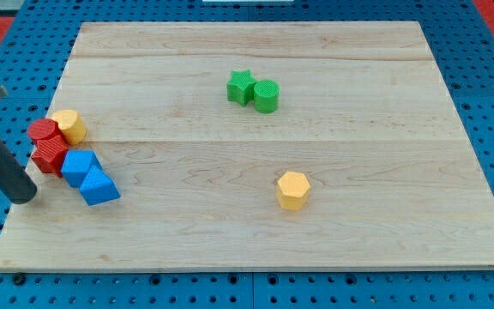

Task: Move the blue triangle towards yellow hexagon

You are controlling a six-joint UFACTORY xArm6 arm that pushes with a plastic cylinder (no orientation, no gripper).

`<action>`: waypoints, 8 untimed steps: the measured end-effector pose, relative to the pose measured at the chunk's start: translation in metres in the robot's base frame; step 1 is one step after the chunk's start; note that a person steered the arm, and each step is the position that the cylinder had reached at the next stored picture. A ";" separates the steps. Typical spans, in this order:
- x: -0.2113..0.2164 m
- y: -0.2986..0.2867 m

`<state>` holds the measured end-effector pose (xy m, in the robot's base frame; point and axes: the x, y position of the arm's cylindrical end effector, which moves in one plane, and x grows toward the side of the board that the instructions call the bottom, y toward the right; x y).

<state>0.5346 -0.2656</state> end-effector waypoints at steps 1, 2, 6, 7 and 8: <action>0.000 0.043; 0.000 0.062; -0.017 0.119; -0.033 0.145; -0.060 0.138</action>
